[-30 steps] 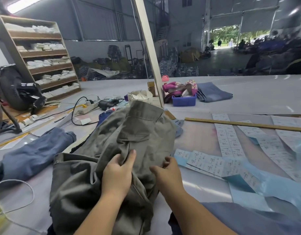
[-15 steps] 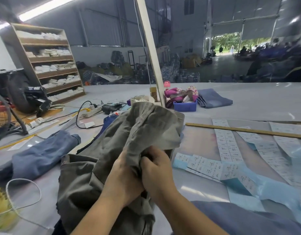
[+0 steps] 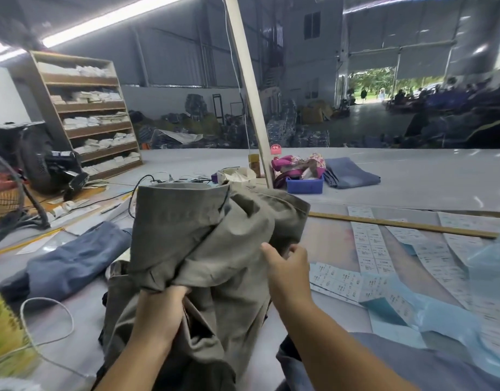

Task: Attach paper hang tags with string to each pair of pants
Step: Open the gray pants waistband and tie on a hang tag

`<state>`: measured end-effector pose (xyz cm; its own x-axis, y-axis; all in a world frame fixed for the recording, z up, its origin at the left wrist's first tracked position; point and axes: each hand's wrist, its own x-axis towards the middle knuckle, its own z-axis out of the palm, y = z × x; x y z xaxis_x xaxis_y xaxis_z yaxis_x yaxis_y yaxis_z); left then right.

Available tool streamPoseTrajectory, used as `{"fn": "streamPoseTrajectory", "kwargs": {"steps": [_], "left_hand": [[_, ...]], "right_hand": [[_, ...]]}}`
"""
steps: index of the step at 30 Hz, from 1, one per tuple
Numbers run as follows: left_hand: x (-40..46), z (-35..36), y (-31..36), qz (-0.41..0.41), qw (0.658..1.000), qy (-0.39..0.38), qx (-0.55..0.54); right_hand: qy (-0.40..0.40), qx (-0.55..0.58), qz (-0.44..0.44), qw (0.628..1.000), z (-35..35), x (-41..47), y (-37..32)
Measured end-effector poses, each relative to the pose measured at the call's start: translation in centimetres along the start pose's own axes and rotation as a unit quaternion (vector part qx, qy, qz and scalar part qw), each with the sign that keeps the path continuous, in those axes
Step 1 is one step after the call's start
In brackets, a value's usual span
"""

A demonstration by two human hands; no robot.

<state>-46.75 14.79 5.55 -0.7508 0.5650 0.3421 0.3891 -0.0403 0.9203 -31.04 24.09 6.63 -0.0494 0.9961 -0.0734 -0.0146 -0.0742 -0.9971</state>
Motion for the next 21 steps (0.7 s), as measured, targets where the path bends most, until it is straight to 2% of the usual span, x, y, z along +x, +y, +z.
{"fn": "streamPoseTrajectory", "kwargs": {"steps": [2, 5, 8, 11, 13, 17, 21], "left_hand": [[-0.7, 0.3, -0.5, 0.014, 1.0, -0.014, 0.007], [-1.4, 0.9, -0.7, 0.051, 0.995, -0.074, 0.045], [-1.3, 1.6, -1.2, 0.083, 0.988, -0.092, 0.091], [-0.6, 2.2, -1.7, 0.056, 0.987, -0.088, 0.124], [-0.2, 2.5, -1.9, 0.043, 0.983, -0.094, 0.149], [0.0, 3.4, -2.4, 0.002, 0.985, -0.105, 0.139], [-0.5, 4.3, -2.3, -0.005, 0.974, -0.101, 0.203]], "right_hand": [[-0.045, 0.09, 0.154, 0.983, 0.1, 0.9, 0.8], [-0.108, 0.119, 0.241, 0.957, 0.4, 2.2, 2.1], [-0.109, 0.083, 0.229, 0.964, 0.9, 3.8, 3.1], [-0.055, -0.027, 0.192, 0.98, 1.6, 5.8, 3.0], [-0.05, -0.051, 0.176, 0.982, 1.8, 6.4, 3.2], [-0.041, -0.027, 0.136, 0.989, 1.8, 7.1, 4.6], [-0.051, 0.072, 0.204, 0.975, 1.4, 8.1, 5.7]]}}
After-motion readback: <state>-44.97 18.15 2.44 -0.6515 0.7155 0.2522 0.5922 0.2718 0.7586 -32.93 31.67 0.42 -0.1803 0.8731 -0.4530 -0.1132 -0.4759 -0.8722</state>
